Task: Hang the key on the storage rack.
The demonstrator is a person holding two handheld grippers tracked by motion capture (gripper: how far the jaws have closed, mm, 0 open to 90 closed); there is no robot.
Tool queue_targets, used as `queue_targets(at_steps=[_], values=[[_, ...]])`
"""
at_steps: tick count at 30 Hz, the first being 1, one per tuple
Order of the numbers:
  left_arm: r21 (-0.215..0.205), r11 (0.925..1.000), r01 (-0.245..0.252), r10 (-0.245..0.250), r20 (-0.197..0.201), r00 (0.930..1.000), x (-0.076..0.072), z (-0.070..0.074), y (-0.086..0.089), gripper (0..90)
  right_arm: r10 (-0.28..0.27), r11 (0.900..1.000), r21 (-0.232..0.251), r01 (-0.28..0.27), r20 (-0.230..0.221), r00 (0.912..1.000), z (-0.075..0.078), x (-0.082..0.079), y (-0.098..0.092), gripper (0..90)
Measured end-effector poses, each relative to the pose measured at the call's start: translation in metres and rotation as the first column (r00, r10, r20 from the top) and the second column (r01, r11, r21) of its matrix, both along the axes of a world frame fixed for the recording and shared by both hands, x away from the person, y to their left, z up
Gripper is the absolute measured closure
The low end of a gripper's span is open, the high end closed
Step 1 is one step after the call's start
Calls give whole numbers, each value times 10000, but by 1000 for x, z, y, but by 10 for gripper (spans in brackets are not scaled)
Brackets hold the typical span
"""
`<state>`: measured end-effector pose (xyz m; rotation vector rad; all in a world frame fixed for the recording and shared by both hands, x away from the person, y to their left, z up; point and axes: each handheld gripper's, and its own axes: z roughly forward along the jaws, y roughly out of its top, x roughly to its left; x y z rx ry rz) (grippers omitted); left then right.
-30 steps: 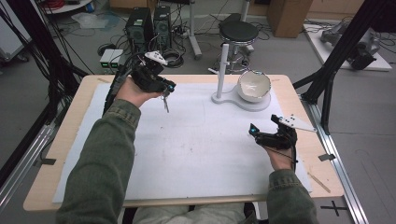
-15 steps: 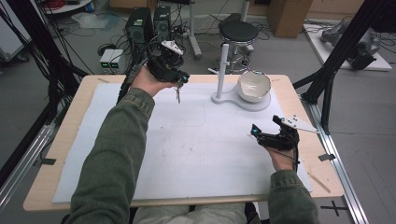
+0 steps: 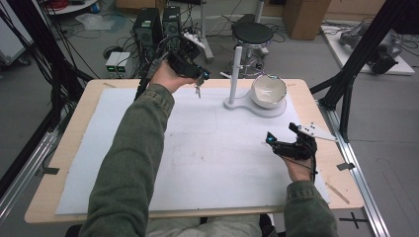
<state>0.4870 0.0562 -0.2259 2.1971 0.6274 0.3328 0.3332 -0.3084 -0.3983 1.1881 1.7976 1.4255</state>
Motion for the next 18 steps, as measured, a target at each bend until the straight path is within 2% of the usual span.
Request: queue_targets(at_steps=[4, 9, 12, 18], values=[[-159, 9999, 48, -48, 39, 10000, 5, 1, -7, 828, 56, 9999, -118, -55, 34, 10000, -1, 1, 2, 7], [-90, 9997, 214, -213, 76, 9997, 11, 3, -18, 828, 56, 9998, -194, -55, 61, 10000, 0, 0, 2, 6], [-305, 9992, 242, -239, 111, 9997, 14, 4, -25, 828, 22, 9998, -184, -20, 100, 9999, 0, -1, 1, 7], [-275, 9989, 389, -385, 131, 9992, 20, 5, -39, 828, -38, 9999, -166, 39, 27, 10000, 0, -3, 0, 7]])
